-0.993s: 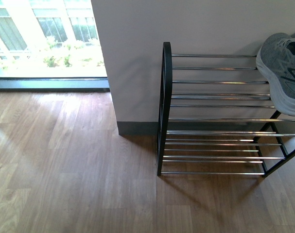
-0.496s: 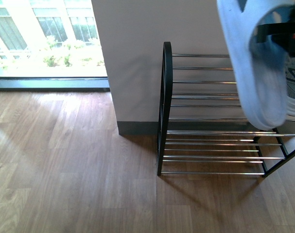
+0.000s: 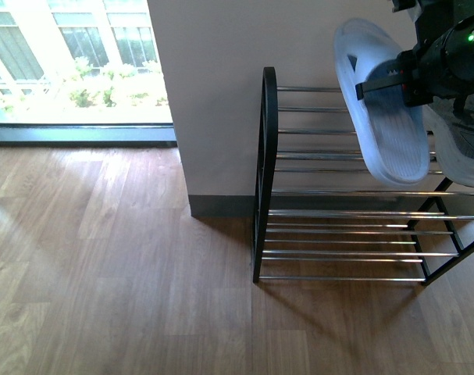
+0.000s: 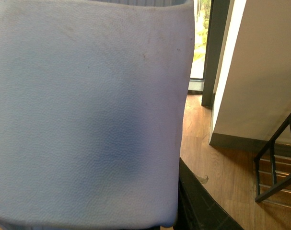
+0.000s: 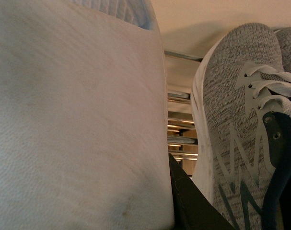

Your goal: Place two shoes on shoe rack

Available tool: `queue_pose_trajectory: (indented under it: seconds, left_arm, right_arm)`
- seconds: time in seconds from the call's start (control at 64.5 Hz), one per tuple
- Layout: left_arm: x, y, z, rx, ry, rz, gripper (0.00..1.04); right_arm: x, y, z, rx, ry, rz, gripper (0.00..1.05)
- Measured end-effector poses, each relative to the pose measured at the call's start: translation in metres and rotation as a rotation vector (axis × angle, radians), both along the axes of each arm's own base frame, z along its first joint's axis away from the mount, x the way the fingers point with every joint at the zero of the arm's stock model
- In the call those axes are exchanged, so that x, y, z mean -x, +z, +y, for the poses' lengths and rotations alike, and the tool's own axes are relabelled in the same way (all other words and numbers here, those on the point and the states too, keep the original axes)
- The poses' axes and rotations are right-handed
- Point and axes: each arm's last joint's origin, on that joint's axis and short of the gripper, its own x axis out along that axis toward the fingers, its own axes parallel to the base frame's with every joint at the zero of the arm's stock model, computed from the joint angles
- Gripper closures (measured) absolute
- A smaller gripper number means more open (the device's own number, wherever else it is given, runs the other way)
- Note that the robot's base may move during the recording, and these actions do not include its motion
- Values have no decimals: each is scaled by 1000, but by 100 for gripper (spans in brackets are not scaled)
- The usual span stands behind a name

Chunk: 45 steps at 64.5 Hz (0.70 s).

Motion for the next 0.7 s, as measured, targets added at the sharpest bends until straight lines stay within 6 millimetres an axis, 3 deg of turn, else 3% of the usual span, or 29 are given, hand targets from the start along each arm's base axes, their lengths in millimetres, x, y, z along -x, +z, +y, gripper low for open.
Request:
queue_pose_trajectory:
  seconds: [0.481, 0.698]
  left_arm:
    - [0, 0, 0, 0, 0, 0, 103]
    - [0, 0, 0, 0, 0, 0, 103]
  right_arm:
    - [-50, -35, -10, 128, -29, 73, 103]
    - [-61, -46, -16, 164, -42, 68, 103]
